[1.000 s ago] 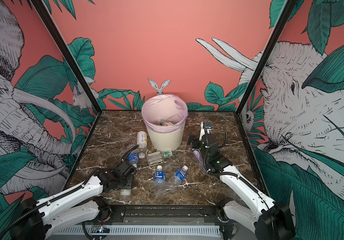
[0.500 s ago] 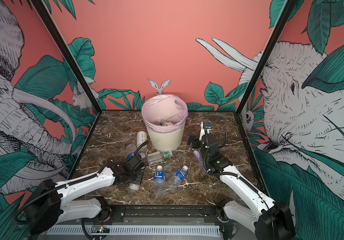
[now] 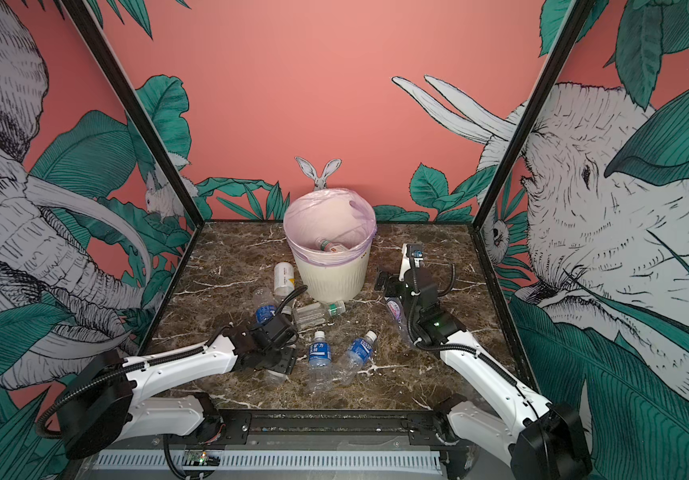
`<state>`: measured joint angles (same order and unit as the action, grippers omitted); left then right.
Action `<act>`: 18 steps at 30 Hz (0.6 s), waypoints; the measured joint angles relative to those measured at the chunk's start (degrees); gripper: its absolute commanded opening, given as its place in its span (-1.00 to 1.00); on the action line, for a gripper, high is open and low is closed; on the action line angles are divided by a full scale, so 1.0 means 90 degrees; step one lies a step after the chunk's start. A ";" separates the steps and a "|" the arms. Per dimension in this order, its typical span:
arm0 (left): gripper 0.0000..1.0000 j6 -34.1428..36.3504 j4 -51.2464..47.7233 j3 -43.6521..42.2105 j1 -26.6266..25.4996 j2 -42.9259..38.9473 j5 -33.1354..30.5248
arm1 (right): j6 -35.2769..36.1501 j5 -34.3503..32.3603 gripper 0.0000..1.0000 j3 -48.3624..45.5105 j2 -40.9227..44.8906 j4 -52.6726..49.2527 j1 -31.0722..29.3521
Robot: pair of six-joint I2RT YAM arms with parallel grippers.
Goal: Throw the plastic bottles in the bin
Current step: 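Close the left gripper on the tea bottle and lift it upright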
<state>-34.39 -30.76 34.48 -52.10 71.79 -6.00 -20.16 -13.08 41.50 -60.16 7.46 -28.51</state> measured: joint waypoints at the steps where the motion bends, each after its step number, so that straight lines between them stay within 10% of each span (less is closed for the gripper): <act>1: 0.44 -0.0041 0.0000 -0.0005 -0.0078 0.0002 -0.0002 | -0.0002 0.0000 0.98 0.0000 -0.0010 0.0002 0.0000; 18: -0.06 -0.0199 0.0051 -0.0245 -0.0352 -0.0648 -0.0393 | -0.0002 0.0000 0.98 0.0002 -0.0027 -0.0002 0.0000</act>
<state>-36.18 -30.30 32.27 -55.27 65.95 -9.54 -20.18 -13.08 41.52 -60.40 7.44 -28.51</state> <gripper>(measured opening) 0.599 0.992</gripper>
